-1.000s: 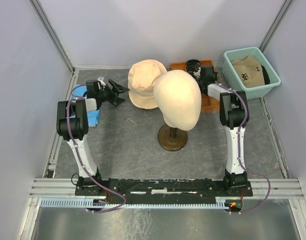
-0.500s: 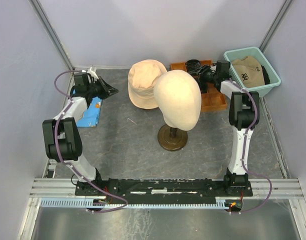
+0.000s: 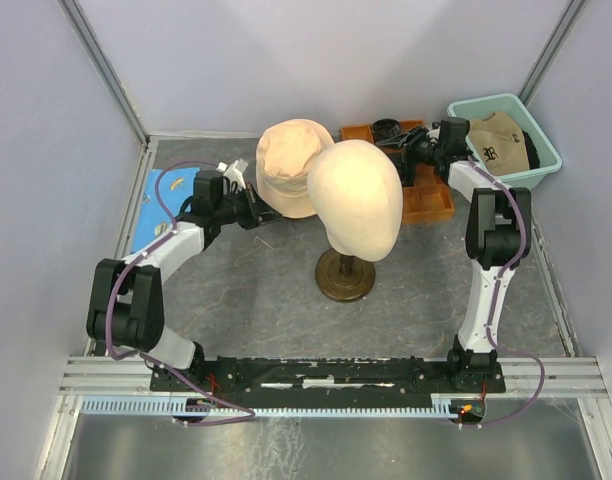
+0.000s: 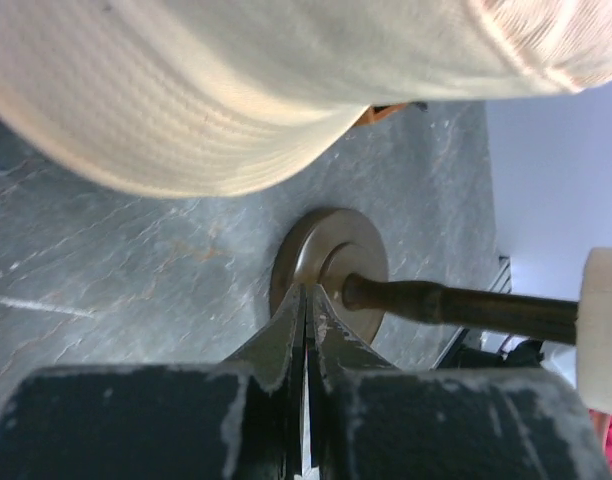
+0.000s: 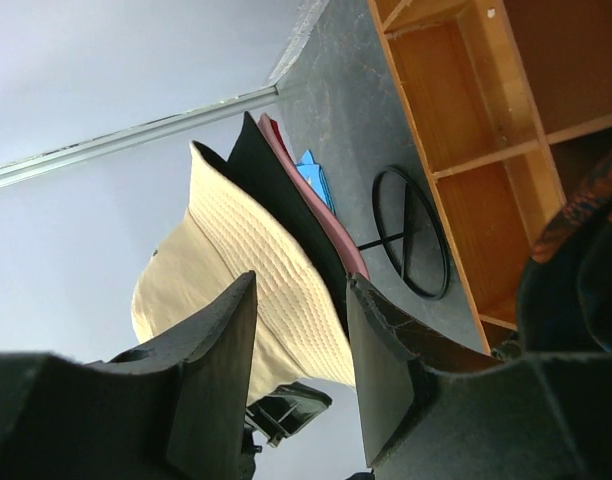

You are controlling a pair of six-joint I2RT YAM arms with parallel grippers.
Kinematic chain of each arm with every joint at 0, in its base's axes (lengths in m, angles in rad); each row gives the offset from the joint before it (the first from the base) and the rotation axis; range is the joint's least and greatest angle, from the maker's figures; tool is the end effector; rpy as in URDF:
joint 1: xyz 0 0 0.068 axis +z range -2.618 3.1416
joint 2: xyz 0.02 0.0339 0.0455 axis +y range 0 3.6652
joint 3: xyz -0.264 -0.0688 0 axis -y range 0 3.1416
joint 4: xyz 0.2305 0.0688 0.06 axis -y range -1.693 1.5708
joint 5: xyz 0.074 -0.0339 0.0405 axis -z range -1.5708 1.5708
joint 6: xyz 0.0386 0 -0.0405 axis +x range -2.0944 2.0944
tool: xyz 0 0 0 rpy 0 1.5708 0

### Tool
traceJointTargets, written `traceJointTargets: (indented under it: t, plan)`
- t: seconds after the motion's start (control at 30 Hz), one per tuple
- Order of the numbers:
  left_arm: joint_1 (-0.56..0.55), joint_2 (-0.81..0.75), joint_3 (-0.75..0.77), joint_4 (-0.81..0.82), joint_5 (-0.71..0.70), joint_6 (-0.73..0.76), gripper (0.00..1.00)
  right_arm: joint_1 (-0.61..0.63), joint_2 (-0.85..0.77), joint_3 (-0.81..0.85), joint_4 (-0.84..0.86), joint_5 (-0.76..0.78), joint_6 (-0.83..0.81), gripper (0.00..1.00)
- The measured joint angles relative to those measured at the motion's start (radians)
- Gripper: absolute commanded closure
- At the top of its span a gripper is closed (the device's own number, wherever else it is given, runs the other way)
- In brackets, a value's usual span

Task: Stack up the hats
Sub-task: Move the hat stand to the center of the board.

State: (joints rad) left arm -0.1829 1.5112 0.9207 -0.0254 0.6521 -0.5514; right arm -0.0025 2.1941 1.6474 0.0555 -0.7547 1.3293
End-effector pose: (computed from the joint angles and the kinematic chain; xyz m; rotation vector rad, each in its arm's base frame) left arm 0.3051 -0.0803 0.2381 -0.0250 2.2625 -1.1173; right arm 0.4923 0.0252 0.2111 0.9703 2.1005 1.5336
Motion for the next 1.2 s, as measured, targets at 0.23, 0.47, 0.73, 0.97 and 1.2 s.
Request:
traceJointTargets:
  t: [0.23, 0.47, 0.73, 0.97, 1.2]
  plan:
    - [-0.059, 0.119, -0.021, 0.356, 0.003, -0.224, 0.97, -0.019, -0.035, -0.082, 0.029, -0.005, 0.002, 0.51]
    - [-0.167, 0.271, 0.01, 0.617, -0.062, -0.451, 0.97, -0.054, -0.058, -0.123, 0.072, -0.016, 0.011, 0.51]
    - [-0.195, 0.354, 0.042, 0.801, -0.158, -0.585, 0.97, -0.095, -0.084, -0.169, 0.119, -0.038, 0.021, 0.52]
    - [-0.195, 0.438, 0.158, 0.805, -0.211, -0.584, 0.97, -0.1, -0.086, -0.19, 0.161, -0.055, 0.047, 0.51]
    - [-0.194, 0.51, 0.24, 0.777, -0.256, -0.549, 0.97, -0.099, -0.086, -0.204, 0.247, -0.072, 0.123, 0.51]
